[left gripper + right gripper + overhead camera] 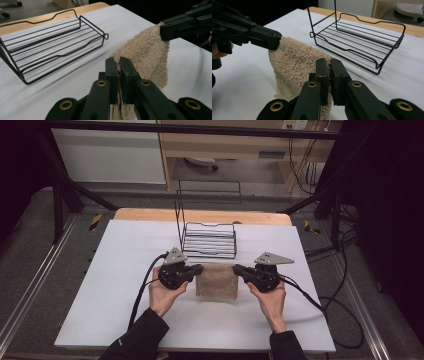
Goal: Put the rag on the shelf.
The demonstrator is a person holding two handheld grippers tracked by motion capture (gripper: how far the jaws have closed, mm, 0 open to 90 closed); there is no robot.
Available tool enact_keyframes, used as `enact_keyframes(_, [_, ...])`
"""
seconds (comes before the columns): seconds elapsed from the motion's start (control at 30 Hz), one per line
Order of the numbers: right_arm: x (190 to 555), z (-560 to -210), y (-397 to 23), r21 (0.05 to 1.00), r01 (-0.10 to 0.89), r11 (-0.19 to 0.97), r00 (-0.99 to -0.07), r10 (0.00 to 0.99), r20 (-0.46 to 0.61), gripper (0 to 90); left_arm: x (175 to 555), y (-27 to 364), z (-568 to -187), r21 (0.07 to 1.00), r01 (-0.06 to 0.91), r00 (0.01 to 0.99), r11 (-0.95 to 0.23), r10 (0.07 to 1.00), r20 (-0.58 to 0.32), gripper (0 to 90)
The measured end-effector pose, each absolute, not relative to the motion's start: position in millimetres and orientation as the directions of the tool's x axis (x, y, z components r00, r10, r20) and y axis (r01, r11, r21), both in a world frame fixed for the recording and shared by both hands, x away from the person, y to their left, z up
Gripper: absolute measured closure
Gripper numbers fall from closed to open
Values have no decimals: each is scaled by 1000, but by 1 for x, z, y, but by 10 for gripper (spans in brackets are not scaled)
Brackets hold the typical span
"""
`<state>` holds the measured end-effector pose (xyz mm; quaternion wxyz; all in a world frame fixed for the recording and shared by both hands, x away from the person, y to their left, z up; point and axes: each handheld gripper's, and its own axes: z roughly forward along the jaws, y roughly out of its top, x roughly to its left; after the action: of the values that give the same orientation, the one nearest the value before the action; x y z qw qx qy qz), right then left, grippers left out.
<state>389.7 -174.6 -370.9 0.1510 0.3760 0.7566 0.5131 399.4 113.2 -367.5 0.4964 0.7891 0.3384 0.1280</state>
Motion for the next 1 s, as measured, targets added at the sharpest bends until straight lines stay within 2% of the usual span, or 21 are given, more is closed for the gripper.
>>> enact_keyframes(1.0, [391, -328, -170, 941, 314, 129, -666, 736, 121, 857, 407, 122, -323, 918, 322, 741, -230, 665, -93, 853])
